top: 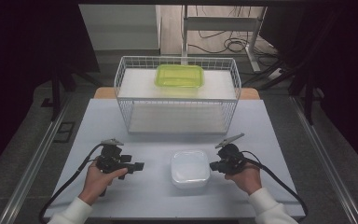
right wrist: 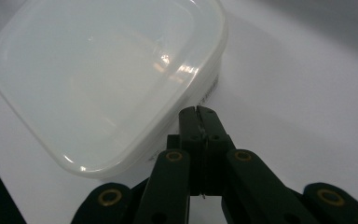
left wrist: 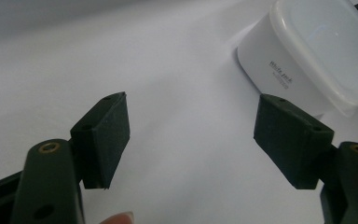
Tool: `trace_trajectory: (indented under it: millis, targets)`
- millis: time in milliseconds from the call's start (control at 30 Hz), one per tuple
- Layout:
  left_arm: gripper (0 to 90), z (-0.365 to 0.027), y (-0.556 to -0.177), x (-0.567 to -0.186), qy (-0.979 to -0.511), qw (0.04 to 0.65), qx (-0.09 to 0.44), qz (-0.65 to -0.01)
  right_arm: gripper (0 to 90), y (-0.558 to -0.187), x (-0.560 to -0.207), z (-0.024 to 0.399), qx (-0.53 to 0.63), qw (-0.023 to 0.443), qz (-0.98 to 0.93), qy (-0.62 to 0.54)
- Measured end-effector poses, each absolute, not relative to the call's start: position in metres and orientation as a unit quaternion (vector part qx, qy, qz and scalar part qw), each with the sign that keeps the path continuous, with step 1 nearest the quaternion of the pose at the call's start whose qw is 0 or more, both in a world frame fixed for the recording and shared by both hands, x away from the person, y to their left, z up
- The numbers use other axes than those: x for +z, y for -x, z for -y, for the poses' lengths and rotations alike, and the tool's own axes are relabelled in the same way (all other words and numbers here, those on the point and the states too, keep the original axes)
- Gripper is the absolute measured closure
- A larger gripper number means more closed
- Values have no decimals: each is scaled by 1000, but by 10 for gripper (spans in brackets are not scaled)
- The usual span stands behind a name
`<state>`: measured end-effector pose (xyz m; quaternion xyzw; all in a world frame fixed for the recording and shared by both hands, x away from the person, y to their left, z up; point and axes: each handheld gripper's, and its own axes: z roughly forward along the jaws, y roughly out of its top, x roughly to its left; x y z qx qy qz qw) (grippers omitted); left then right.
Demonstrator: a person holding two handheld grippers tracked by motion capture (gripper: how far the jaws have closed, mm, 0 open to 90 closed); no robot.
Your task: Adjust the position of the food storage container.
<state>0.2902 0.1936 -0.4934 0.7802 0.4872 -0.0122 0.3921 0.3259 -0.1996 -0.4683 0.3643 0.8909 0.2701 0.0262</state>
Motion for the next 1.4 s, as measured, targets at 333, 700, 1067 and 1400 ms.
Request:
trace_trajectory:
  millis: [333, 700, 1067, 1400]
  targets:
    - [262, -194, -290, -493, -778, 393, -11, -490, 892, -327, -471, 194, 281, 13, -890, -358]
    - [303, -193, -277, -474, -759, 430, 20, -489, 771, -315, -447, 229, 358, 58, -844, -396]
    - [300, -178, -260, -463, -760, 442, 22, -476, 499, -290, -439, 238, 424, 35, -808, -407]
    - [301, -169, -260, -464, -750, 449, -3, -485, 373, -288, -445, 229, 442, -8, -796, -414]
